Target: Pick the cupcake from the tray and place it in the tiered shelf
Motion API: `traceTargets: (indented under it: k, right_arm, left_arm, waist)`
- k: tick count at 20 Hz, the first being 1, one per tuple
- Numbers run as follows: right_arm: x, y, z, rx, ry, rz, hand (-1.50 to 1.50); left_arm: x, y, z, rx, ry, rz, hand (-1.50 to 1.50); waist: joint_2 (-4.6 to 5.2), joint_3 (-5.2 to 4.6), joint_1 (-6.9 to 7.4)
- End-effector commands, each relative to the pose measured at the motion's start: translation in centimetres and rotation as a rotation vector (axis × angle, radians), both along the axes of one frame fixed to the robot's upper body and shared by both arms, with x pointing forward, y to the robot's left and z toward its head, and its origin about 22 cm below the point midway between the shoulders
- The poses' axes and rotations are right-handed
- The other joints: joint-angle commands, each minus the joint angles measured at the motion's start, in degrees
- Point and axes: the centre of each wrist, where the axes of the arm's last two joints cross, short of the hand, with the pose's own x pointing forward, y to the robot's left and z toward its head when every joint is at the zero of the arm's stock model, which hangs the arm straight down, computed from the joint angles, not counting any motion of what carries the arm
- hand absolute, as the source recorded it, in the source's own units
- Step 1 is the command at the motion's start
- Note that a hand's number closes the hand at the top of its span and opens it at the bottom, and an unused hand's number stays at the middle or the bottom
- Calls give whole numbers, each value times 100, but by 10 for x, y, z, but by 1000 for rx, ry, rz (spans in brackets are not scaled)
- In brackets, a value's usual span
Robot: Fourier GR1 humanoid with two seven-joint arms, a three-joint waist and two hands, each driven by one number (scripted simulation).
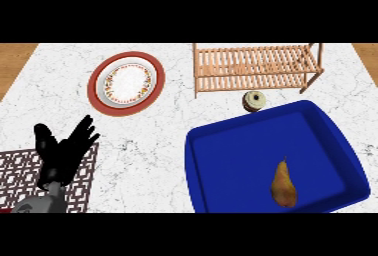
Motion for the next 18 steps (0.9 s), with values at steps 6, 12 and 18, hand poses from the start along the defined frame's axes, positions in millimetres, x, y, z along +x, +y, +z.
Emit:
traceTargets:
  k: [6,12,18]
  right_arm:
    - [-27,-84,22,141,-74,-284,-150]
    - [-61,-159,25,220,-55,-294,-150]
    - [-87,-216,3,217,-16,-228,-150]
  left_arm:
    - [-15,-17,-19,5,20,5,0]
    - [-7,-3,-6,-2,45,18,0]
    - [-9,-9,-10,-8,24,10,0]
  waist:
    - [-6,-15,-44]
    - [-20,-12,-93]
    - [3,-11,-67]
